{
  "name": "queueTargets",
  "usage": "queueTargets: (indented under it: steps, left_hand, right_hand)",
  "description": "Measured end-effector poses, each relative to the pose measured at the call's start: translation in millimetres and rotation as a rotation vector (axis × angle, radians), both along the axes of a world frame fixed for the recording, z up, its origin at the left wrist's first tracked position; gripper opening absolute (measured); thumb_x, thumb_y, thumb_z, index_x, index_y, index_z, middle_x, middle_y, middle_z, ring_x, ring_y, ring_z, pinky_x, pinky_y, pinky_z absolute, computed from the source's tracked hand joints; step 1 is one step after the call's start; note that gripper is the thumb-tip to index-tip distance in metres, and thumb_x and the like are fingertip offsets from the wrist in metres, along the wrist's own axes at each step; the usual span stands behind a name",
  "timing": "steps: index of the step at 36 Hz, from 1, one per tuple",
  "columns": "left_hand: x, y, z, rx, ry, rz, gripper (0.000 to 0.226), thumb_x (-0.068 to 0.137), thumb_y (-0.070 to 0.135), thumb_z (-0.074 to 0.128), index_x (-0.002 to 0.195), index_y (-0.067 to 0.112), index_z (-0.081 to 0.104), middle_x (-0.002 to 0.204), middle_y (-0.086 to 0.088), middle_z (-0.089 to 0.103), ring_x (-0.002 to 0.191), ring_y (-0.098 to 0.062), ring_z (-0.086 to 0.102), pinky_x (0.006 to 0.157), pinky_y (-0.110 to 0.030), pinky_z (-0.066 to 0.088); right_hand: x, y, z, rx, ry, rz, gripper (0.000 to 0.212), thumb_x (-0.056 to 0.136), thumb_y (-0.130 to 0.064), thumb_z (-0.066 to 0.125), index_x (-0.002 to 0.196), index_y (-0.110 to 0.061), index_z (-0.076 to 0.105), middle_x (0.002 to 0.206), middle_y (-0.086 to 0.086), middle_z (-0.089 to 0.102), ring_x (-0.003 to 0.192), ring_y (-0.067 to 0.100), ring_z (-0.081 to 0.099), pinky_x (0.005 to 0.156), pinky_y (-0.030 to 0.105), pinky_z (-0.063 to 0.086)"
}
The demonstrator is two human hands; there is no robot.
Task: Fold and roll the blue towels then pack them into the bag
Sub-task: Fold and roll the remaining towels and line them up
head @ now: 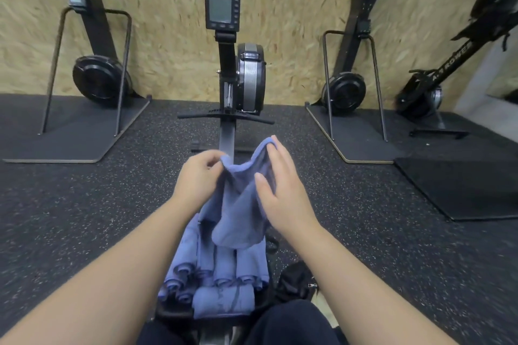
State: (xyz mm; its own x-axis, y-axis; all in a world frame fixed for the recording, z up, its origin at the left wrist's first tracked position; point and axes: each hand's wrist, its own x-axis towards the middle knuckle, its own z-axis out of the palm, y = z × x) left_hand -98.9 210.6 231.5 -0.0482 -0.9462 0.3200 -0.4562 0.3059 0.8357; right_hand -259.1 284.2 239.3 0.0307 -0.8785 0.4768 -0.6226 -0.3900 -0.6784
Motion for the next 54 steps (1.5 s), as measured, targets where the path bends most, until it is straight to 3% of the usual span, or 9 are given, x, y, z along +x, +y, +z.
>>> queueTargets:
  steps: [5,9,13,19,27,32,36,45,54]
  left_hand:
    - [-13.6,21.7,47.0,-0.112,0.110,-0.044,0.028,0.089,0.003,0.054,0.082,0.026,0.067,0.073,0.015,0.065,0.057,0.011,0.053,0.053,-0.007,0.038]
    - [-15.1,34.0,64.5,-0.135,0.145,-0.117,0.021,0.091,0.012,0.057,0.080,0.027,0.067,0.073,0.010,0.067,0.064,-0.002,0.054,0.064,-0.024,0.044]
    - [-10.7,48.0,60.4,-0.105,0.082,-0.175,0.023,0.089,0.013,0.061,0.075,0.030,0.066,0.059,0.020,0.059,0.057,-0.002,0.046,0.059,-0.023,0.038]
    - [6.8,66.2,31.8,-0.042,0.062,-0.169,0.025,0.081,0.004,0.065,0.075,0.028,0.067,0.061,0.023,0.061,0.056,0.004,0.048,0.054,-0.011,0.038]
    - [48.7,75.0,-32.2,0.104,-0.007,-0.232,0.046,0.082,0.004,0.072,0.097,0.046,0.065,0.087,0.009,0.067,0.071,-0.006,0.058,0.076,-0.022,0.050]
    - [52.4,79.8,-62.1,0.152,-0.031,-0.188,0.050,0.077,0.023,0.076,0.098,0.065,0.058,0.096,0.024,0.066,0.083,-0.006,0.062,0.076,-0.023,0.050]
    - [56.0,76.5,-78.6,0.136,0.040,-0.141,0.034,0.084,0.023,0.066,0.091,0.057,0.064,0.095,0.024,0.069,0.081,-0.005,0.066,0.071,-0.025,0.050]
    - [77.2,46.7,-124.9,0.235,0.013,-0.004,0.061,0.087,0.002,0.062,0.079,0.062,0.061,0.084,0.011,0.070,0.069,-0.011,0.063,0.056,-0.013,0.045]
    - [87.5,-0.6,-167.4,0.102,-0.182,0.000,0.029,0.080,0.034,0.051,0.102,0.036,0.069,0.106,0.022,0.063,0.102,-0.002,0.056,0.088,-0.010,0.037]
  right_hand:
    - [-4.0,6.1,1.5,0.043,0.013,-0.042,0.062,0.095,-0.025,0.056,0.149,-0.015,0.028,0.155,-0.006,0.024,0.128,-0.015,0.016,0.093,-0.009,0.006]
    - [1.9,10.3,8.5,0.013,-0.080,-0.054,0.063,0.086,-0.032,0.068,0.141,-0.015,0.043,0.142,-0.007,0.042,0.127,-0.001,0.035,0.099,0.005,0.027]
    - [12.7,16.5,12.7,0.019,-0.164,-0.053,0.045,0.082,-0.027,0.072,0.124,-0.022,0.057,0.122,-0.013,0.053,0.105,-0.008,0.045,0.086,0.000,0.031]
    - [24.6,25.0,-0.9,0.118,-0.189,-0.032,0.009,0.085,-0.018,0.066,0.093,-0.023,0.066,0.084,-0.014,0.058,0.077,0.008,0.053,0.074,0.029,0.044]
    - [36.7,24.6,-43.1,0.266,-0.136,-0.024,0.009,0.084,-0.015,0.065,0.091,-0.022,0.065,0.086,-0.005,0.066,0.075,0.010,0.055,0.072,0.028,0.045]
    - [51.4,19.7,-66.8,0.350,-0.068,0.021,0.014,0.085,-0.012,0.062,0.092,-0.022,0.065,0.089,-0.003,0.067,0.078,0.009,0.055,0.070,0.017,0.041]
    - [62.7,11.8,-84.7,0.409,-0.077,0.109,0.016,0.090,-0.011,0.062,0.105,-0.014,0.066,0.094,-0.003,0.064,0.075,0.002,0.052,0.067,0.004,0.037]
    - [55.6,-22.5,-132.3,0.578,-0.078,0.205,0.050,0.083,0.008,0.041,0.115,-0.028,0.057,0.116,-0.011,0.061,0.106,0.007,0.058,0.094,0.018,0.044]
    - [39.8,-103.4,-183.0,0.480,0.195,0.180,0.047,0.095,-0.010,0.053,0.139,-0.022,0.045,0.145,-0.007,0.043,0.130,0.007,0.040,0.101,0.013,0.027]
